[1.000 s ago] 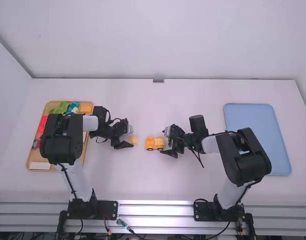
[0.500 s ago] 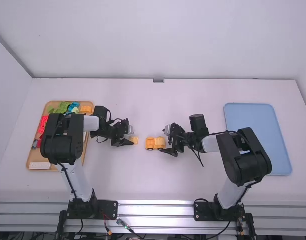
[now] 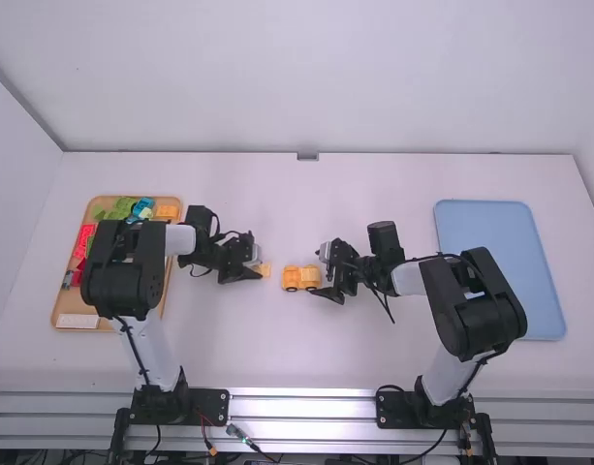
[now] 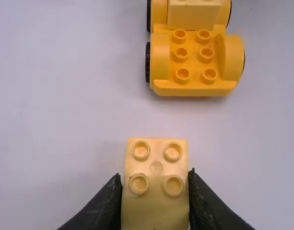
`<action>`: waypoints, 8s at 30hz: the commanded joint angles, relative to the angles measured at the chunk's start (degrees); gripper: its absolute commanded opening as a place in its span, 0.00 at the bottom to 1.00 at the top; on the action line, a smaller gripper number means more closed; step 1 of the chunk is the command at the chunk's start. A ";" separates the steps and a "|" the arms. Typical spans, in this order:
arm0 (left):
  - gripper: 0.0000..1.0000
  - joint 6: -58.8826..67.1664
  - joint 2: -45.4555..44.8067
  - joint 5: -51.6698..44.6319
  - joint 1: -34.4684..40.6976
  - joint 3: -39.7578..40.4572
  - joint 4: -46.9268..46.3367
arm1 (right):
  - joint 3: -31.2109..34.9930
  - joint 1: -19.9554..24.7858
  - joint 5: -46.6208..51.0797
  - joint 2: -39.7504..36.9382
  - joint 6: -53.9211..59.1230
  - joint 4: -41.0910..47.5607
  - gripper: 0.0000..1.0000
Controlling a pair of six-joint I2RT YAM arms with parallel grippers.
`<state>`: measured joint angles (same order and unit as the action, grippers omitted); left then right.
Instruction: Assemble lego blocks to make yellow taxi
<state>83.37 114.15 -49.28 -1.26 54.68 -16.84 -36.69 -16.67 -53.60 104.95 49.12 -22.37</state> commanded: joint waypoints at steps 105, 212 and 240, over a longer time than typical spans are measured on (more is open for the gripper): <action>0.99 -20.55 -9.01 5.18 15.19 -1.33 7.17 | -8.31 -5.11 3.96 20.22 -10.32 -13.07 0.49; 0.29 -43.98 -16.31 18.08 16.96 4.52 6.21 | -8.31 -3.78 13.03 13.53 0.52 3.98 0.54; 0.99 -65.57 -19.43 42.25 3.63 16.68 -3.19 | -8.35 1.42 38.77 -9.97 3.48 32.74 0.99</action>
<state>20.21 95.04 -5.82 6.37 68.64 -19.27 -45.34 -15.35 -20.05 97.12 52.90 9.80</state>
